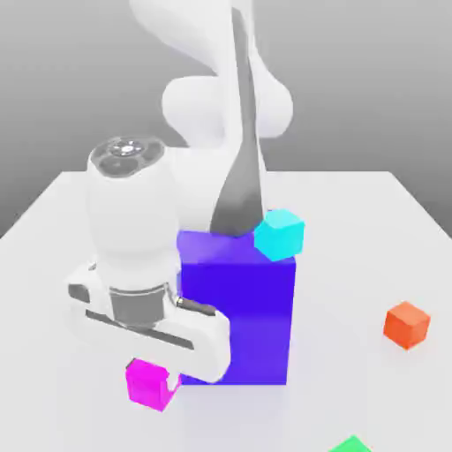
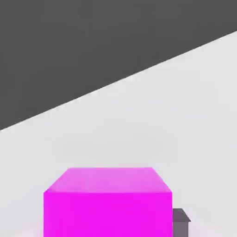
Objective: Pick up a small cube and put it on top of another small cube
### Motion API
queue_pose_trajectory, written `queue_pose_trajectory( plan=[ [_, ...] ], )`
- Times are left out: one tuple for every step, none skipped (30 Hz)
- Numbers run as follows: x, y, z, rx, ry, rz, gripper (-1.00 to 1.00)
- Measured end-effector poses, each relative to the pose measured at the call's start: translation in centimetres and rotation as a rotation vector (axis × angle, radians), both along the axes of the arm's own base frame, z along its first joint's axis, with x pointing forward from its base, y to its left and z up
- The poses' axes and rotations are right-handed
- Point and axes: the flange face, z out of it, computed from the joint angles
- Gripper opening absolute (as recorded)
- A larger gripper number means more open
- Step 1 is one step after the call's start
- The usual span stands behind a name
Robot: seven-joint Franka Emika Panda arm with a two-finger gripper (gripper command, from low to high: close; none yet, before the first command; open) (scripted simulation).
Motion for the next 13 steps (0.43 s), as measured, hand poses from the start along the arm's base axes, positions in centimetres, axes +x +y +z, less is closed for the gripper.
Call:
queue_pose_trajectory(
  plan=[
    [0.9, 2.5, 0.3, 0.001, -0.001, 0.047, -1.00],
    [1.6, 4.9, 0.5, 0.001, -0.002, 0.093, -1.00],
    [2.1, 7.4, 0.8, 0.002, -0.003, 0.137, -1.00],
    [2.6, 9.9, 1.1, 0.004, -0.005, 0.181, -1.00],
    [2.9, 12.4, 1.3, 0.005, -0.006, 0.224, -1.00],
    [3.1, 14.9, 1.3, 0.006, -0.008, 0.266, -1.00],
    [3.2, 16.1, 0.5, 0.007, -0.009, 0.286, -1.00],
    [3.3, 16.8, -0.7, 0.007, -0.009, 0.296, -1.00],
    [3.3, 17.1, -2.1, 0.007, -0.010, 0.301, -1.00],
    [3.3, 17.2, -3.6, 0.007, -0.009, 0.304, 1.00],
    [3.3, 17.2, -3.6, 0.007, -0.009, 0.304, 1.00],
    [3.3, 17.2, -3.6, 0.007, -0.009, 0.304, 1.00],
    [3.3, 17.2, -3.6, 0.007, -0.009, 0.304, 1.00]
  ],
)
